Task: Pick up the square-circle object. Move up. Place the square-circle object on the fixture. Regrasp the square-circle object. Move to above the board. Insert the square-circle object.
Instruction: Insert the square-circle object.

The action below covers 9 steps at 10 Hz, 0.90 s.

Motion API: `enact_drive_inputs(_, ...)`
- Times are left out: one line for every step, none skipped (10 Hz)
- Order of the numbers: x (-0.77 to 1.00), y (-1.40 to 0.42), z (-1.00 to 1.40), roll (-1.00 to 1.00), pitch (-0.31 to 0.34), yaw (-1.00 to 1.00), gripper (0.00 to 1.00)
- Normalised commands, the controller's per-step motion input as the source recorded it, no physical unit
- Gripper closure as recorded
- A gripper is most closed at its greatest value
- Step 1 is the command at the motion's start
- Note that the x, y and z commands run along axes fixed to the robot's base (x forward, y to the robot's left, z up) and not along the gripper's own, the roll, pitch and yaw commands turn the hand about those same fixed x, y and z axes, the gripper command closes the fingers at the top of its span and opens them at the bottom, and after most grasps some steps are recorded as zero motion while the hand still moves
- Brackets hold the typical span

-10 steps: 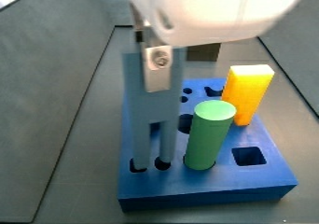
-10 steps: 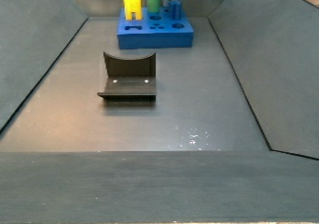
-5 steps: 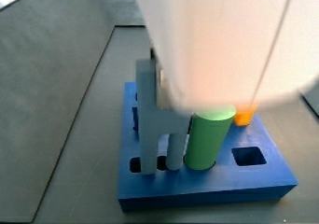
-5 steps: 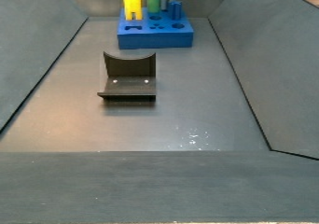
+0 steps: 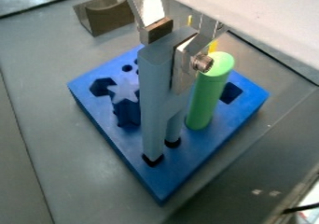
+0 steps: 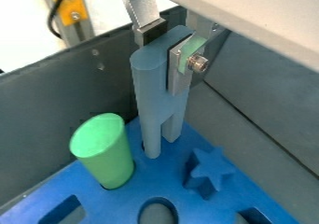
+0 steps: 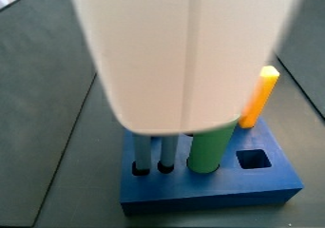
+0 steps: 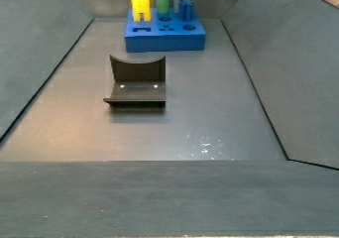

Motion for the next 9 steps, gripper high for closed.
enact_drive_inputs(0.00,0.00,-0.21,0.00,-0.050,0.00,1.00)
enact_drive_inputs(0.00,-0.13,-0.33,0.00,-0.069,-0.14,1.00)
enact_drive_inputs(0.00,-0.19,-0.29,-0.02,-0.063,-0.22,1.00)
enact_drive_inputs(0.12,-0.14,-0.31,-0.03,-0.076,-0.17,1.00)
enact_drive_inputs(0.16,-0.07,-0.37,-0.01,-0.086,-0.13,1.00)
enact_drive_inputs(0.17,0.14,-0.44,0.00,0.000,-0.22,1.00)
enact_drive_inputs(0.00,0.23,-0.47,0.01,0.084,-0.42,1.00)
enact_drive_inputs(-0.15,0.02,-0.38,0.03,0.011,-0.20,1.00)
enact_drive_inputs(-0.27,-0.11,-0.34,0.08,-0.043,0.00,1.00)
